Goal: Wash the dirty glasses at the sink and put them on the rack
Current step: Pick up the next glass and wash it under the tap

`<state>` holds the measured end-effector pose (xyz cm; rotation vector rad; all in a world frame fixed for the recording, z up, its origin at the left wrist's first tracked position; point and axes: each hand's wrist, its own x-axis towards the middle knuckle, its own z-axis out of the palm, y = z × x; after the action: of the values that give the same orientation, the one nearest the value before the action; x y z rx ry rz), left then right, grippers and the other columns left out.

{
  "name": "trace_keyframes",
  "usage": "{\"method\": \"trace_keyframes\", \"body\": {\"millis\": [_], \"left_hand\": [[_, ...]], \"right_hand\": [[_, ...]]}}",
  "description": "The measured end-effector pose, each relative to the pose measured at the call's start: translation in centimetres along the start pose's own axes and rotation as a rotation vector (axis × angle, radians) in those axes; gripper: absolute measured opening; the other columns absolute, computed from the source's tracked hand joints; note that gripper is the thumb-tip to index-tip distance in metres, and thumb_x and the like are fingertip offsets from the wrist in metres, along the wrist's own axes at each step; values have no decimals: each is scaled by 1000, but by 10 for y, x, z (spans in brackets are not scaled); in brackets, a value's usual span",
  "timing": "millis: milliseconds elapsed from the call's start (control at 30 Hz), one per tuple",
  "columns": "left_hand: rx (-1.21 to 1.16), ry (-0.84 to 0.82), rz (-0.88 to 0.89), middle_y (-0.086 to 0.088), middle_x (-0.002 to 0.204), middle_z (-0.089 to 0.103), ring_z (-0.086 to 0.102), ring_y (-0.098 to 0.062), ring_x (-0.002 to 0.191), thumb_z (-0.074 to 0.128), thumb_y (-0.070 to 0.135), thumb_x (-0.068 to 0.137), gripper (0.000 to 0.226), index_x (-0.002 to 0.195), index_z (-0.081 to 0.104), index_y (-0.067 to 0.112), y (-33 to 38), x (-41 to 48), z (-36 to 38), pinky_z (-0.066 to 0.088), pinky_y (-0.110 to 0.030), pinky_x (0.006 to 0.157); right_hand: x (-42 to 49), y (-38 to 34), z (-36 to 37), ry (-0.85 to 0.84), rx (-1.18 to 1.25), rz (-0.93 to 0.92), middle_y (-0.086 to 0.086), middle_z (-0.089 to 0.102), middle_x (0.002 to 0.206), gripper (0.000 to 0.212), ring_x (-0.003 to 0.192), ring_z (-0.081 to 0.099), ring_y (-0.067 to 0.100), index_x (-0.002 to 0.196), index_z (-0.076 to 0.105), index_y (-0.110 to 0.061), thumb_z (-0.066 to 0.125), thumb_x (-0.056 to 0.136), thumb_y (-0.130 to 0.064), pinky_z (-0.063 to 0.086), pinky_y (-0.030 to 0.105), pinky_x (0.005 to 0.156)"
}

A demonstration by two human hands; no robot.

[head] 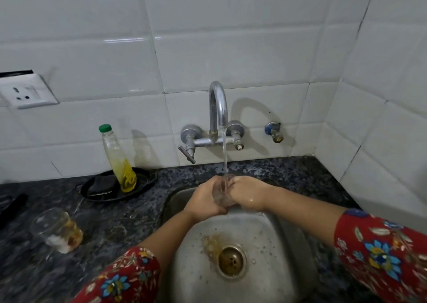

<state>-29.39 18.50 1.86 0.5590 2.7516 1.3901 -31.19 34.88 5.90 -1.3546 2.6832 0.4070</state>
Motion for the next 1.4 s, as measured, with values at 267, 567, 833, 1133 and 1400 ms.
{"method": "trace_keyframes", "body": {"millis": [267, 567, 833, 1133, 1400], "left_hand": [[139, -94, 10, 16, 108, 67, 63, 0, 99, 79, 28, 59, 63, 116, 55, 36, -4, 5, -15, 49, -19, 85], [-129, -8, -32, 8, 96, 70, 67, -2, 90, 84, 13, 58, 55, 104, 58, 29, -6, 1, -7, 54, -23, 79], [5, 232, -199, 8, 88, 67, 66, -6, 82, 78, 40, 63, 49, 102, 52, 27, 21, -9, 13, 54, -30, 71], [-341, -283, -45, -2, 91, 71, 68, -18, 90, 76, -3, 62, 39, 97, 65, 11, 21, -8, -19, 54, -41, 91], [1128, -556, -291, -6, 117, 64, 63, -25, 103, 80, 41, 67, 70, 125, 51, 15, 39, -26, -13, 48, -34, 76]], "right_hand": [[-9, -2, 3, 56, 207, 7, 5, 70, 97, 20, 94, 61, 27, 90, 67, -20, 51, 81, -12, 49, 41, 87], [-7, 3, -31, -83, 773, -9, -8, 69, 95, 18, 85, 59, 4, 96, 69, -22, 59, 85, -12, 45, 22, 81], [6, -27, -7, 747, 711, 484, 3, 70, 63, 53, 62, 66, 18, 64, 65, -20, 36, 94, -53, 52, 35, 67], [4, -39, 18, 921, 1078, 406, 3, 67, 54, 51, 50, 65, 15, 59, 65, -15, 44, 96, -44, 56, 38, 61], [-6, -76, 33, 114, 1884, 1002, 2, 57, 70, 33, 65, 51, 16, 83, 58, -15, 34, 101, -30, 39, 30, 67]]}}
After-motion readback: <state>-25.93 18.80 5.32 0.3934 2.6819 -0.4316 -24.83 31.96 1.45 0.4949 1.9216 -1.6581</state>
